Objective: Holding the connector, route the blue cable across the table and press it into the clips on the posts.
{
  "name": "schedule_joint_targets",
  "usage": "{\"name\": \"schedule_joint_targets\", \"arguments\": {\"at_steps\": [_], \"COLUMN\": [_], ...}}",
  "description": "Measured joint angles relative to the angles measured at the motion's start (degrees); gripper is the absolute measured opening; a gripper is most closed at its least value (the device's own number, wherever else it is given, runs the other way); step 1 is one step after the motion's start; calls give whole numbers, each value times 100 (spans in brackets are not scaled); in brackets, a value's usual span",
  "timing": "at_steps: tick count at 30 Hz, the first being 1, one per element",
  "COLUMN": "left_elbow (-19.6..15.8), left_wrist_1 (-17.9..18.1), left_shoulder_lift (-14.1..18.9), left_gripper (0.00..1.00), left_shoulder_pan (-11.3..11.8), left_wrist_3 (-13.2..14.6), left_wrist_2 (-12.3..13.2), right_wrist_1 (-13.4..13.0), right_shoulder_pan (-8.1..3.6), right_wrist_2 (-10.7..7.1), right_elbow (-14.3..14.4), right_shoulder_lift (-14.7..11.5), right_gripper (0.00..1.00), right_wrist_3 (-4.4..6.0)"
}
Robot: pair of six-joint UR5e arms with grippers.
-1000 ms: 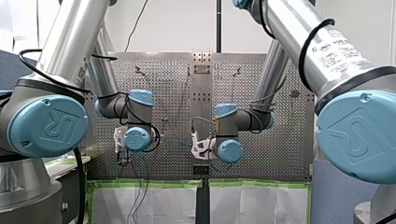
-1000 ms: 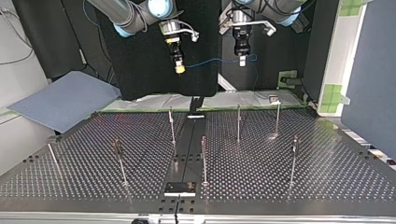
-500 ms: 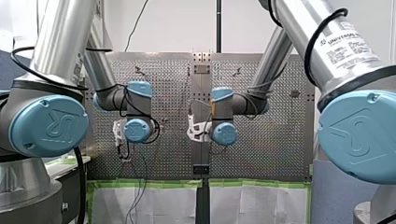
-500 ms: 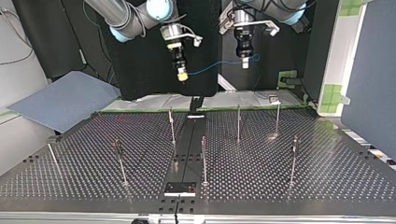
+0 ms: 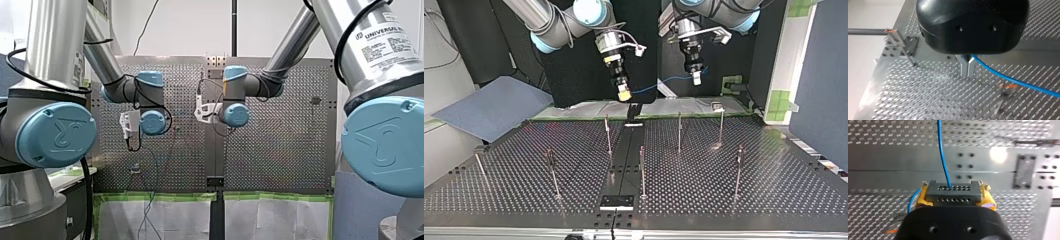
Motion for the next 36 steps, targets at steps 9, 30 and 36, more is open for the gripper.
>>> {"name": "schedule_joint_targets", "arguments": {"at_steps": [9, 30, 36], "left_elbow": [417, 700, 890], "left_wrist_1": [-414, -1291, -1306], "left_shoulder_lift": [416, 1233, 1192], "left_gripper": [0, 0, 0], "left_shoulder_pan": [145, 508, 573], "left_wrist_3": [205, 247, 130], "left_wrist_2": [-416, -1073, -799], "right_wrist_1": [393, 1397, 1688], "right_shoulder_pan": [111, 298, 313], "right_wrist_2": [-276, -485, -484], "right_elbow": [-376, -1300, -1587], "right_shoulder_lift": [-360, -360, -321], "right_gripper": [0, 0, 0], "right_wrist_3": [-109, 184, 259]}}
